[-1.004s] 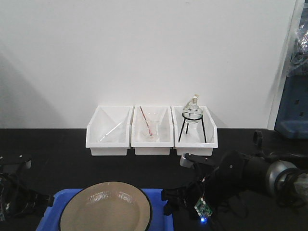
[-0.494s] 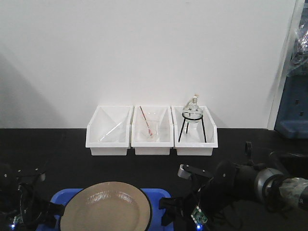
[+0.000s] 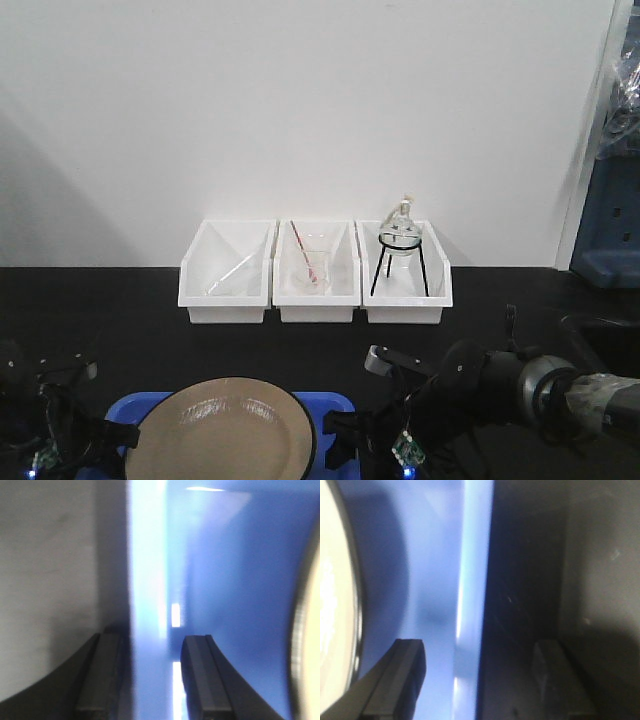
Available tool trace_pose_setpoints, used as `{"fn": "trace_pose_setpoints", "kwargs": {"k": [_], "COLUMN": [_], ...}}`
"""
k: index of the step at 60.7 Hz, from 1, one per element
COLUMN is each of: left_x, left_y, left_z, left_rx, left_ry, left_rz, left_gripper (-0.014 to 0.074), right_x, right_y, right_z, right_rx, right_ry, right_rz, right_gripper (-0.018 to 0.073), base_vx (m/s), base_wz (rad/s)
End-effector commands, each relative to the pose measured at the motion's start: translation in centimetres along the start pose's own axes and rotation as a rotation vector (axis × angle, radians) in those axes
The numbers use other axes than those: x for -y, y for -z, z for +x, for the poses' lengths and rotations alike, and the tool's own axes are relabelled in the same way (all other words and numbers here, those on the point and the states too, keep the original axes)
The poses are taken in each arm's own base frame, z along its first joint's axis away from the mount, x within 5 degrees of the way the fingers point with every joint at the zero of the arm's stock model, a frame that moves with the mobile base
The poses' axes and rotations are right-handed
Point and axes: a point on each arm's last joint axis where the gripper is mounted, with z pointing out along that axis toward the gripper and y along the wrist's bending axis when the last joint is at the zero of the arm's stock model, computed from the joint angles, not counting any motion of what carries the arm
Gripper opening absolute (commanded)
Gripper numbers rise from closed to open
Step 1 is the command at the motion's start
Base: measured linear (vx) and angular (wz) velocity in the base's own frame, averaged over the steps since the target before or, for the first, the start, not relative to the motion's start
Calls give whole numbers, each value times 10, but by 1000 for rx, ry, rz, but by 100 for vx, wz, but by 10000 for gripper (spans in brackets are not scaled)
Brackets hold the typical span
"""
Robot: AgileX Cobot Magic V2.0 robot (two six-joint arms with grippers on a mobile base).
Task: Place disk in tray to left cabinet
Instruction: 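Release the plate and move both grippers to the tray's side edges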
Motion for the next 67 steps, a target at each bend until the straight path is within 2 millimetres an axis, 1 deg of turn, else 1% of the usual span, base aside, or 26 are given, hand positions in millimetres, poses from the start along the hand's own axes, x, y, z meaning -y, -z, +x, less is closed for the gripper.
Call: {"fn": "trace_pose_setpoints", "kwargs": {"k": [1, 11, 17, 21, 29, 38, 41, 52, 59, 67], "left_x": [10, 11, 12, 13, 17, 24, 26, 33, 39, 47], "left_y": [21, 21, 21, 21, 22, 23, 23, 30, 42, 63], "left_z": [-10, -7, -6, -5, -5, -3, -3, -3, -7, -17], "left_rx": [62, 30, 10, 4, -2, -29, -34, -38, -11, 17], "left_ry": [4, 4, 4, 9, 56, 117, 121, 150, 159, 149], "left_rz": [32, 43, 49, 56, 103, 181, 205, 279, 313, 362], "left_gripper": [412, 410, 386, 354, 236, 49, -10, -7, -4, -3], "right_x": [-15, -21, -22, -22, -22, -20, -21, -17, -12, -8], "right_y": [14, 7, 7, 7, 8, 13, 14, 30, 45, 65], "right_z": [-13, -13, -12, -11, -11, -13, -13, -19, -24, -27], "right_rx": [66, 19, -8, -18, -24, -16, -22, -11, -5, -3], "right_ry": [30, 42, 12, -10, -34, -60, -64, -87, -134, -147], "right_rz": [-39, -55, -60, -61, -63, -65, -68, -81, -103, -115], "right_gripper": [514, 477, 405, 331, 158, -17, -14, -8, -6, -5], "base_vx": [0, 0, 0, 0, 0, 0, 0, 0, 0, 0], "base_wz": [0, 0, 0, 0, 0, 0, 0, 0, 0, 0]}}
